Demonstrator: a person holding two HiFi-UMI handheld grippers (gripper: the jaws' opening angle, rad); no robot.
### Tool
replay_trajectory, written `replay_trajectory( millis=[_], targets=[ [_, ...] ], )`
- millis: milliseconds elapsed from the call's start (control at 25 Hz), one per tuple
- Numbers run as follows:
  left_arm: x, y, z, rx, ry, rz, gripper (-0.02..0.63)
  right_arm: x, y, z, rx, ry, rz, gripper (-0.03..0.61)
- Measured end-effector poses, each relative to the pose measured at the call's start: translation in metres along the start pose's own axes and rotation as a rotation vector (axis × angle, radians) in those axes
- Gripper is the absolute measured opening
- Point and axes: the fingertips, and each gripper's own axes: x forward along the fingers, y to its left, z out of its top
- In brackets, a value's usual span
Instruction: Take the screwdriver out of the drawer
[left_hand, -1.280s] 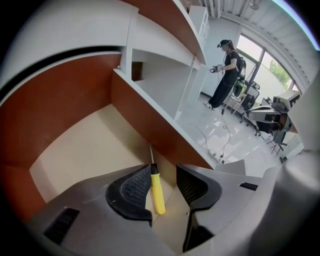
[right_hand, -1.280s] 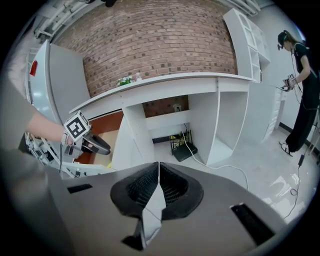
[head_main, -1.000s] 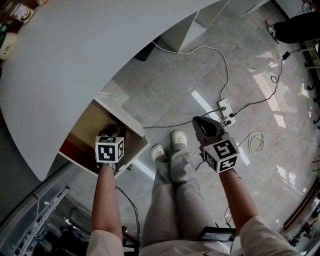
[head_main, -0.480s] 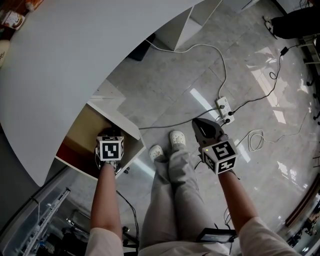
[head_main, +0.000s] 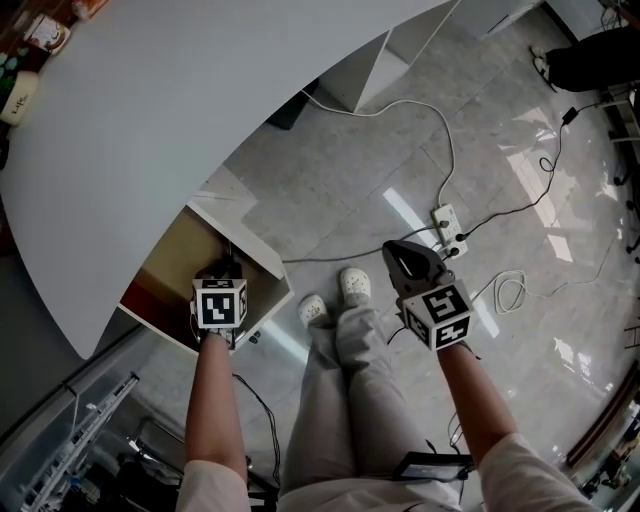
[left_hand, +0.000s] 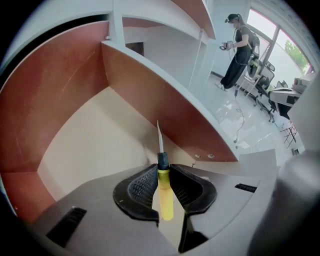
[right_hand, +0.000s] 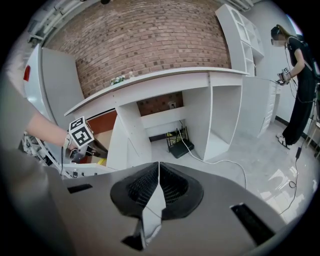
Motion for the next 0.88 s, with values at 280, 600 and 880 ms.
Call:
replay_trajectory(
  millis=[280, 600, 880],
  targets=[
    [-0.038, -0.005, 0.003, -0.051, -0.047, 0.008, 0.083, -0.018, 0.008, 0.032, -0.069, -0.018, 0.024, 0.021],
    [-0.095, -0.011, 0.016, -0.078, -0.115, 0.011, 0.083, -0.047, 0.021, 0.075, -0.109, -0.042, 0.055, 0.021],
    [-0.142, -0.020, 0.029, -0.087, -0.176, 0.010, 0.083, -0.071, 0.034, 0.112, -0.106, -0.086, 0.068, 0.021]
  ],
)
